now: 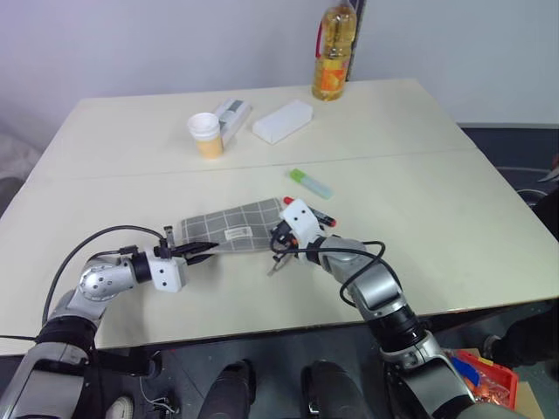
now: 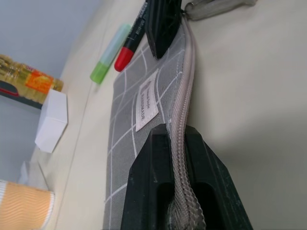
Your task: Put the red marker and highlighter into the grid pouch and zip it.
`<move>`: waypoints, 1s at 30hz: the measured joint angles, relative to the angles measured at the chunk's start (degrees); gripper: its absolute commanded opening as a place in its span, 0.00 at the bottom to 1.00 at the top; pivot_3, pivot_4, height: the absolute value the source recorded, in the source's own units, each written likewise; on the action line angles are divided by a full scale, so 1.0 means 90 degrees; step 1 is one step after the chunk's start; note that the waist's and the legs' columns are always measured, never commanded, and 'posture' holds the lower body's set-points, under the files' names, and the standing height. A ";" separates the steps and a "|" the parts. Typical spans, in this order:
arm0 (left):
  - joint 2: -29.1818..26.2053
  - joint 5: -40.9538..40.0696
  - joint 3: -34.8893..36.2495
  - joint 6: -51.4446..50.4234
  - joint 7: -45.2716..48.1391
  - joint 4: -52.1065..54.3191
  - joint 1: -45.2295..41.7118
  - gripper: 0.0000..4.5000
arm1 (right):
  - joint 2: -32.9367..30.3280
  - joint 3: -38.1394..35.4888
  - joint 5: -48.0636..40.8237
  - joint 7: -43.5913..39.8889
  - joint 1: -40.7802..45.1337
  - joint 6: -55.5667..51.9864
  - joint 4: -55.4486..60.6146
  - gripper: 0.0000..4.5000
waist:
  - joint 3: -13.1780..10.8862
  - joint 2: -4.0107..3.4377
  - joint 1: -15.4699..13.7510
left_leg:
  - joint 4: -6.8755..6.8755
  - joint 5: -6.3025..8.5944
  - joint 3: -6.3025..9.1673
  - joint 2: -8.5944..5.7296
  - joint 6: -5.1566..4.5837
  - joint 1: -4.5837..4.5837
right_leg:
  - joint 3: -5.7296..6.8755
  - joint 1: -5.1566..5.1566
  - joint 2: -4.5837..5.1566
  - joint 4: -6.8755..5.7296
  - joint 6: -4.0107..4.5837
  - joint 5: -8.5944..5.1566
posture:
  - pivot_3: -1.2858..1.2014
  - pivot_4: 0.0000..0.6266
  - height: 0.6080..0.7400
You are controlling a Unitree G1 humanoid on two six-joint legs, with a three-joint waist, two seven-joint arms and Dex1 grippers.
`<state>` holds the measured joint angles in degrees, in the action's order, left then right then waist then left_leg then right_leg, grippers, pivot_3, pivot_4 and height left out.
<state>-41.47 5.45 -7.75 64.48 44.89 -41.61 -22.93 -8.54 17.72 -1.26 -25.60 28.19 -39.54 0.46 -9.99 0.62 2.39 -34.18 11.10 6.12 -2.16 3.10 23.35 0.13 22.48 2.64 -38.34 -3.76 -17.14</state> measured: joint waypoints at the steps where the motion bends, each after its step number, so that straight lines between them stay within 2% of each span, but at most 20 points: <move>1: 0.0000 -0.0012 -0.0003 0.0010 -0.0002 -0.0012 0.0000 0.01 | 0.0000 0.0000 0.0000 0.0000 0.0000 0.0000 0.0001 0.00 | 0.0000 0.0000 0.0000 | 0.0000 0.0000 0.0000 0.0000 0.0000 0.0000 | 0.0000 0.0000 0.0000 -0.0001 0.0000 0.0000 | 0.52 0.24 1.00; 4: 0.0037 -0.0192 -0.0005 -0.0128 0.0001 0.0030 0.0051 0.01 | 0.0001 0.0001 0.0006 0.0004 -0.0001 0.0043 0.0002 0.00 | 0.0000 0.0000 0.0001 | 0.0000 0.0000 0.0000 0.0000 0.0000 0.0000 | 0.0000 0.0002 0.0000 -0.0004 0.0000 0.0000 | 0.52 0.24 1.00; 7: 0.0137 -0.0669 0.0025 -0.0802 0.0004 0.0556 0.0423 0.01 | -0.0045 -0.0018 0.0029 -0.0003 0.0001 0.0273 0.0023 0.00 | 0.0000 0.0000 0.0008 | -0.0001 0.0000 0.0000 0.0000 0.0000 0.0001 | -0.0004 0.0003 0.0003 -0.0006 0.0000 0.0000 | 0.52 0.24 1.00; 10: 0.0172 -0.1225 0.0200 -0.1867 -0.0056 0.1609 0.1118 0.00 | -0.0213 -0.0283 -0.0283 -0.0328 0.0002 0.0299 0.0404 0.18 | -0.0001 -0.0002 0.0022 | 0.0000 0.0000 0.0002 0.0002 0.0000 0.0004 | -0.0009 0.0007 0.0004 -0.0006 0.0000 0.0000 | 0.52 0.24 1.00; 15: 0.0192 -0.1869 0.0953 -0.3606 -0.0677 0.3350 0.2329 0.00 | -0.0739 -0.0670 -0.0733 -0.0767 -0.0006 0.0162 0.1335 0.74 | -0.0002 -0.0003 0.0016 | 0.0001 0.0001 0.0005 0.0004 0.0000 0.0003 | -0.0009 0.0006 0.0005 -0.0005 0.0001 -0.0001 | 0.52 0.24 1.00; 16: 0.0205 -0.1929 0.1022 -0.3766 -0.0758 0.3476 0.2421 0.00 | -0.0780 -0.0727 -0.0775 -0.0808 -0.0008 0.0119 0.1436 0.81 | -0.0002 -0.0003 0.0011 | 0.0001 0.0001 0.0005 0.0004 0.0000 0.0002 | -0.0009 0.0005 0.0005 -0.0005 0.0002 -0.0001 | 0.52 0.24 1.00; 22: 0.0658 -0.2047 0.1534 -0.4953 -0.1509 0.4723 0.2817 0.00 | -0.0851 -0.0841 -0.1282 -0.0906 -0.0104 -0.0631 0.1733 0.81 | -0.0002 -0.0002 -0.0034 | -0.0004 0.0000 0.0006 0.0002 0.0000 0.0002 | -0.0008 -0.0001 0.0005 -0.0002 0.0002 -0.0001 | 0.52 0.24 1.00; 30: 0.1138 -0.1800 0.1452 -0.5489 -0.1767 0.5462 0.2797 0.00 | -0.0290 -0.0897 -0.1186 -0.0083 0.0338 -0.0863 0.1111 0.81 | -0.0002 -0.0003 -0.0016 | -0.0004 0.0000 0.0004 0.0002 0.0000 0.0002 | -0.0008 0.0002 0.0002 -0.0003 0.0002 -0.0001 | 0.52 0.24 1.00</move>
<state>-31.22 -10.75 5.31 15.08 28.99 7.54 2.24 -11.15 9.65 -11.93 -26.35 31.22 -47.31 10.46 -10.01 0.60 2.25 -34.22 11.10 6.16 -2.14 3.10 23.37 0.06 22.49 2.65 -38.37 -3.74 -17.15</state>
